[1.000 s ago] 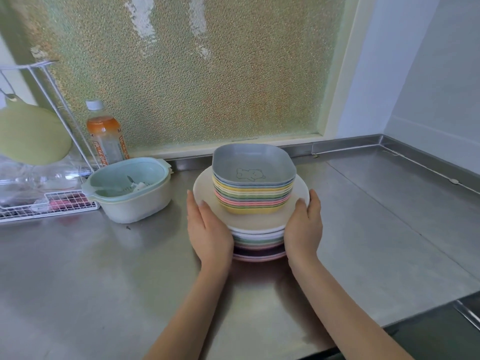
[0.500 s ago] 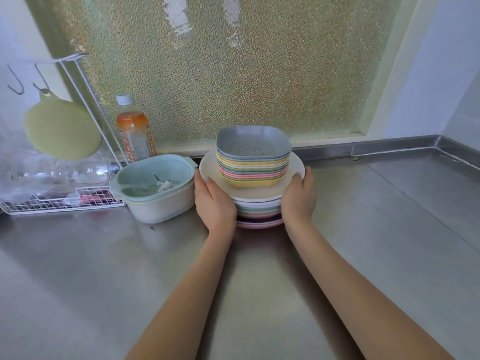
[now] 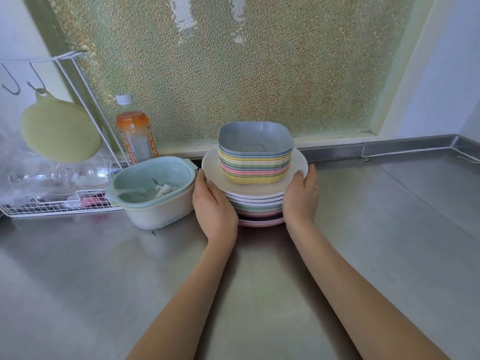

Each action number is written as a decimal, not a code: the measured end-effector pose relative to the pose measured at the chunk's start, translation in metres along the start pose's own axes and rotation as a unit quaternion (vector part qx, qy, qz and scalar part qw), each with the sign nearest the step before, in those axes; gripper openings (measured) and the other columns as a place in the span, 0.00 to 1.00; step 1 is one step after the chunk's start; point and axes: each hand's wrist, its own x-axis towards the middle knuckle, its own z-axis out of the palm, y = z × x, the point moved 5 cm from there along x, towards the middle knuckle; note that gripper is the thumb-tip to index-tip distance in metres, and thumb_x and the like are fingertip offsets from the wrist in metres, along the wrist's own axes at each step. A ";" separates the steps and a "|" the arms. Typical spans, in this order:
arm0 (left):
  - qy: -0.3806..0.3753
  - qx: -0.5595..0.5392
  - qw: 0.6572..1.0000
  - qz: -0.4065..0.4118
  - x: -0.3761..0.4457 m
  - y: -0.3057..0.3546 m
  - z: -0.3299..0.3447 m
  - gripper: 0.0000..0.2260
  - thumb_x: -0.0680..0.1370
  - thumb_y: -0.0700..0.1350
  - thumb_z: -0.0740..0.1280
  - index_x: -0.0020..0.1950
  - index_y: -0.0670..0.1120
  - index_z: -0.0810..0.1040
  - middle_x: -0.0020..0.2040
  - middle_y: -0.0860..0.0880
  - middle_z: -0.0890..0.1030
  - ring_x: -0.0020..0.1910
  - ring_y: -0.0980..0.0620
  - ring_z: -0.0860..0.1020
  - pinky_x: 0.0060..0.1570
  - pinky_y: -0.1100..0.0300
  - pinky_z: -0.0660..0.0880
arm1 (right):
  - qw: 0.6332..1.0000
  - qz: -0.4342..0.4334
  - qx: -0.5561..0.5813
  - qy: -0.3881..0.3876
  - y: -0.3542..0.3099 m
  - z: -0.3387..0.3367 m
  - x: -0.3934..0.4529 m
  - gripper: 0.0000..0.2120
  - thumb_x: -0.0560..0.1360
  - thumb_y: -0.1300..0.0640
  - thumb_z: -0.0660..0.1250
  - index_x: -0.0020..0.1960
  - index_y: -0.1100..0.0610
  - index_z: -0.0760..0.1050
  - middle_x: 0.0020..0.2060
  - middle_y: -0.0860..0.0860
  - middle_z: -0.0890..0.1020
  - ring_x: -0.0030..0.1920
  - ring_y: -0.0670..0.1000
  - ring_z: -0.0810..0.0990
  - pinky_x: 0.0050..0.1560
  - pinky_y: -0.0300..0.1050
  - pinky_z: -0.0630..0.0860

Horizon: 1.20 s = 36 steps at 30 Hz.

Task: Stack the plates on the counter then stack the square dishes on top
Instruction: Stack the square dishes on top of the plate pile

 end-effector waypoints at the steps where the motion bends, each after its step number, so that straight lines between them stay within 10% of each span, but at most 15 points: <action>1: 0.004 0.031 0.999 0.009 -0.003 -0.001 -0.007 0.17 0.82 0.43 0.53 0.70 0.45 0.68 0.67 0.47 0.74 0.67 0.47 0.69 0.60 0.59 0.64 | 1.000 0.000 0.001 0.000 0.000 0.000 0.000 0.23 0.80 0.52 0.50 0.74 0.54 0.57 0.71 0.54 0.67 0.71 0.56 0.63 0.69 0.53 0.61; 12: -0.046 0.308 0.949 0.051 0.005 -0.006 -0.044 0.22 0.74 0.41 0.61 0.68 0.41 0.65 0.58 0.39 0.78 0.56 0.38 0.75 0.55 0.49 0.64 | 1.000 -0.006 0.003 -0.009 -0.007 -0.004 -0.006 0.23 0.80 0.53 0.51 0.74 0.55 0.58 0.71 0.55 0.67 0.71 0.57 0.63 0.68 0.52 0.61; 23: 0.009 0.297 0.953 0.055 0.006 -0.002 -0.072 0.18 0.71 0.41 0.64 0.61 0.38 0.69 0.47 0.38 0.79 0.50 0.37 0.76 0.49 0.49 0.67 | 0.999 0.006 -0.041 -0.025 -0.014 -0.008 -0.009 0.24 0.79 0.54 0.51 0.74 0.56 0.57 0.71 0.57 0.66 0.71 0.59 0.63 0.70 0.55 0.60; 28: -0.006 0.151 0.959 0.239 0.002 0.033 -0.045 0.15 0.73 0.42 0.59 0.56 0.36 0.73 0.45 0.39 0.78 0.47 0.38 0.75 0.49 0.54 0.65 | 0.982 -0.128 -0.094 0.099 -0.045 -0.033 -0.020 0.19 0.75 0.52 0.53 0.62 0.51 0.73 0.60 0.50 0.79 0.62 0.53 0.73 0.69 0.56 0.57; 32: -0.153 0.043 0.976 0.151 0.024 0.045 0.014 0.24 0.78 0.47 0.52 0.73 0.39 0.61 0.72 0.39 0.65 0.71 0.42 0.62 0.70 0.53 0.57 | 0.981 -0.152 -0.107 0.063 -0.060 -0.028 -0.027 0.14 0.77 0.53 0.55 0.56 0.50 0.76 0.45 0.50 0.84 0.51 0.52 0.78 0.70 0.56 0.58; 36: -0.155 -0.058 0.984 0.069 0.027 0.039 0.024 0.24 0.76 0.49 0.50 0.74 0.51 0.60 0.71 0.49 0.70 0.69 0.50 0.66 0.69 0.49 0.63 | 0.974 -0.191 -0.119 0.027 -0.068 -0.026 -0.032 0.15 0.79 0.56 0.54 0.59 0.55 0.77 0.43 0.54 0.84 0.51 0.56 0.78 0.72 0.56 0.55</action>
